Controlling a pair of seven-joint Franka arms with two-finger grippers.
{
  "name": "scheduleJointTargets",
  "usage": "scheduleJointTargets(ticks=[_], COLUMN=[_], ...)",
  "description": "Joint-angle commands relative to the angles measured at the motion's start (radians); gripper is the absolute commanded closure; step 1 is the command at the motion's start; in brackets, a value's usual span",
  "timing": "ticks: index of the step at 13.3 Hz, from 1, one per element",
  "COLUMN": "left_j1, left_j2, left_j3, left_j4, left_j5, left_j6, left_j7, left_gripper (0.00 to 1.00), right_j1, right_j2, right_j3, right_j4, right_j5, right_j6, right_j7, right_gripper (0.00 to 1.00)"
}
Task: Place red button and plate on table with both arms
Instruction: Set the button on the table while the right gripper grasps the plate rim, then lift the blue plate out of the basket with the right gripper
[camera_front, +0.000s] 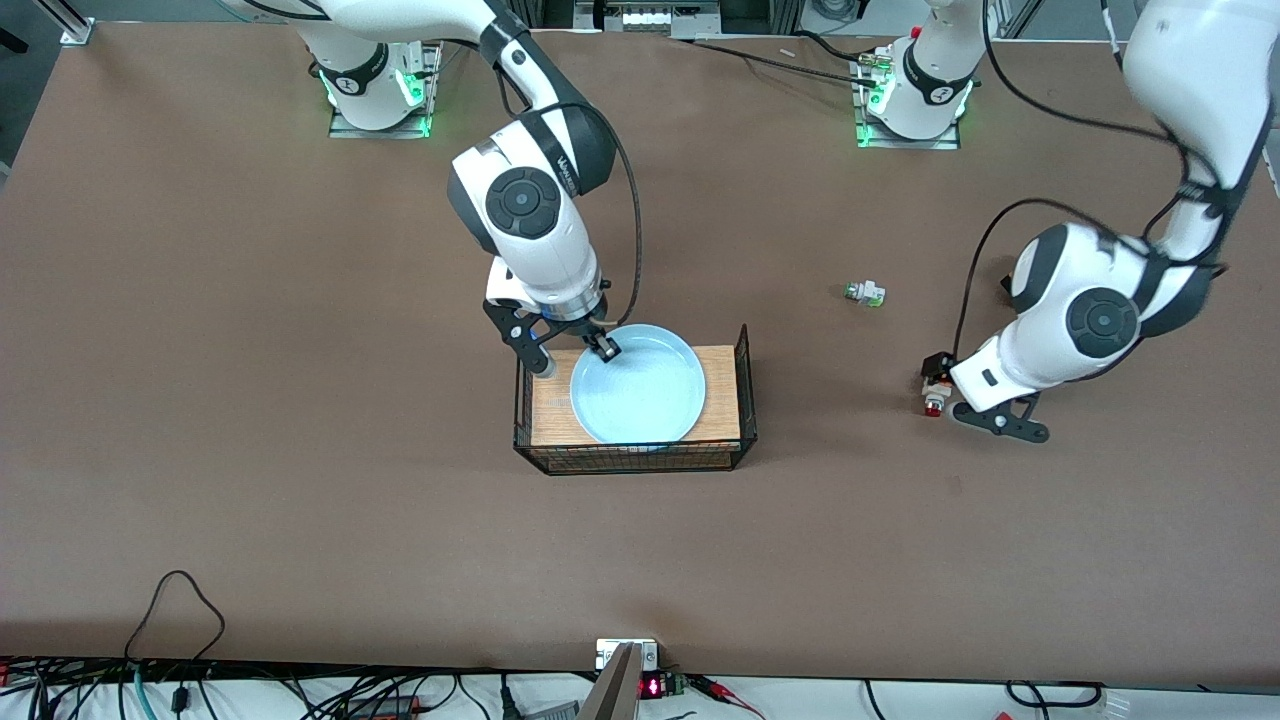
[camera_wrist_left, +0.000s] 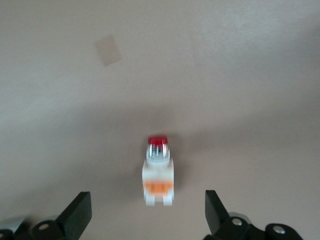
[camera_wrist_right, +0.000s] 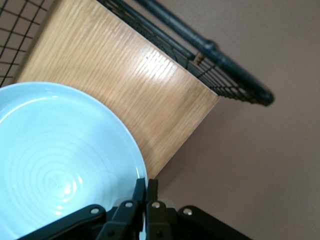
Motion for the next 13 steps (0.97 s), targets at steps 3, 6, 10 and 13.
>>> scheduleJointTargets(ticks=[3, 6, 10, 13], left_j1=[0.006, 0.009, -0.227, -0.401], left_j2=[-0.039, -0.041, -0.205, -0.344], left_j3=[-0.147, -0.156, 0.250, 0.498], left_j4=[0.339, 0.479, 0.446, 0.240], left_j5=[-0.010, -0.084, -0.327, -0.383], left_j6=[-0.465, -0.524, -0.499, -0.329], left_j7=[-0.094, -0.080, -0.014, -0.013], left_gripper=[0.00, 0.00, 0.00, 0.00], right_j1=[-0.001, -0.014, -0.103, -0.232], right_j2=[-0.113, -0.198, -0.241, -0.244], right_j3=[-0.003, -0.006, -0.015, -0.017], right_j4=[0.013, 0.014, 0.017, 0.019], right_j5=[0.020, 0.078, 0.147, 0.176], right_j6=[-0.112, -0.187, -0.233, -0.279], right_j7=[-0.034, -0.064, -0.199, -0.468], right_gripper=[1.00, 1.00, 1.00, 1.00])
